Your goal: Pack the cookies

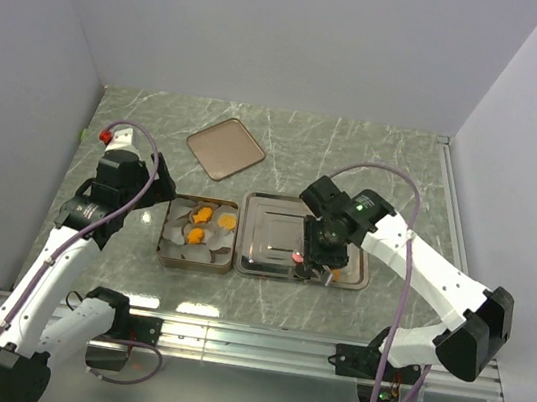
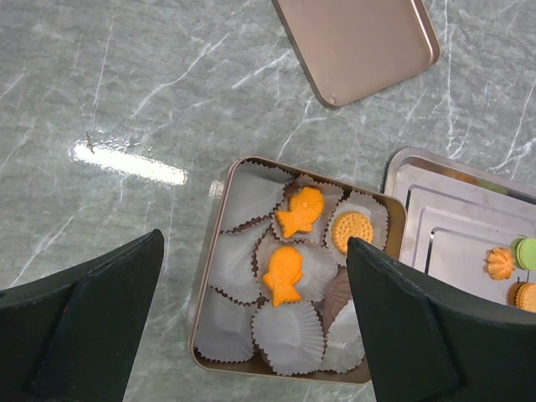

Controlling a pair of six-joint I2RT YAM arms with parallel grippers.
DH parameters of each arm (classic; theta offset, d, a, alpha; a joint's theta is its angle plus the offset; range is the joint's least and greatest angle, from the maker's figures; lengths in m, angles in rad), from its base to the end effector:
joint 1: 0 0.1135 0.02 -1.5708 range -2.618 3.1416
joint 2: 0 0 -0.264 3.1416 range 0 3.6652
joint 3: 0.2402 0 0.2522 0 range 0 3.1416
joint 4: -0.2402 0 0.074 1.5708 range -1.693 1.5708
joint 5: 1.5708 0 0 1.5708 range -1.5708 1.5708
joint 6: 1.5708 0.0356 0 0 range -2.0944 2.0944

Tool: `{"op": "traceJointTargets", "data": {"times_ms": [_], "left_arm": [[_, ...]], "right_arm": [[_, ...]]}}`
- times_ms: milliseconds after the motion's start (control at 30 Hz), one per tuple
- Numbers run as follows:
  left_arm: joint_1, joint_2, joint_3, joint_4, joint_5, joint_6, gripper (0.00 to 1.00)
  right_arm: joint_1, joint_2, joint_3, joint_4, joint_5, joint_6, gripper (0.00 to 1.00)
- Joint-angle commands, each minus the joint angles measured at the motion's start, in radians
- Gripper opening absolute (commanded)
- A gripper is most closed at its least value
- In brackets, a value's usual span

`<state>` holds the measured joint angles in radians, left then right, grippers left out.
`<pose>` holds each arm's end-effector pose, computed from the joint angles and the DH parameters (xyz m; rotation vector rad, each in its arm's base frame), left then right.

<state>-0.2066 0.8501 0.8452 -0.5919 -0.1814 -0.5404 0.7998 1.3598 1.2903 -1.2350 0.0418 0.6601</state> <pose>0.1787 -0.0309 0.3094 -0.4621 2.1160 -0.2348 0.1698 0.1726 0.3088 -0.1948 2.9012 0.2144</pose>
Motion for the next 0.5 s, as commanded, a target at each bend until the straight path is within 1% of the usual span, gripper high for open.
{"op": "traceJointTargets", "data": {"times_ms": [0,133,467], "left_arm": [[-0.005,0.006,0.005,0.017,-0.003,-0.006,0.97],[-0.010,0.006,0.005,0.015,-0.004,-0.009,0.96],[-0.033,-0.003,0.006,0.007,-0.027,-0.020,0.96]], "right_arm": [[-0.002,-0.021,-0.032,0.032,-0.002,0.012,0.50],[-0.002,-0.001,-0.049,0.063,-0.016,0.009,0.50],[-0.005,0.067,-0.043,0.074,-0.003,-0.030,0.50]]}}
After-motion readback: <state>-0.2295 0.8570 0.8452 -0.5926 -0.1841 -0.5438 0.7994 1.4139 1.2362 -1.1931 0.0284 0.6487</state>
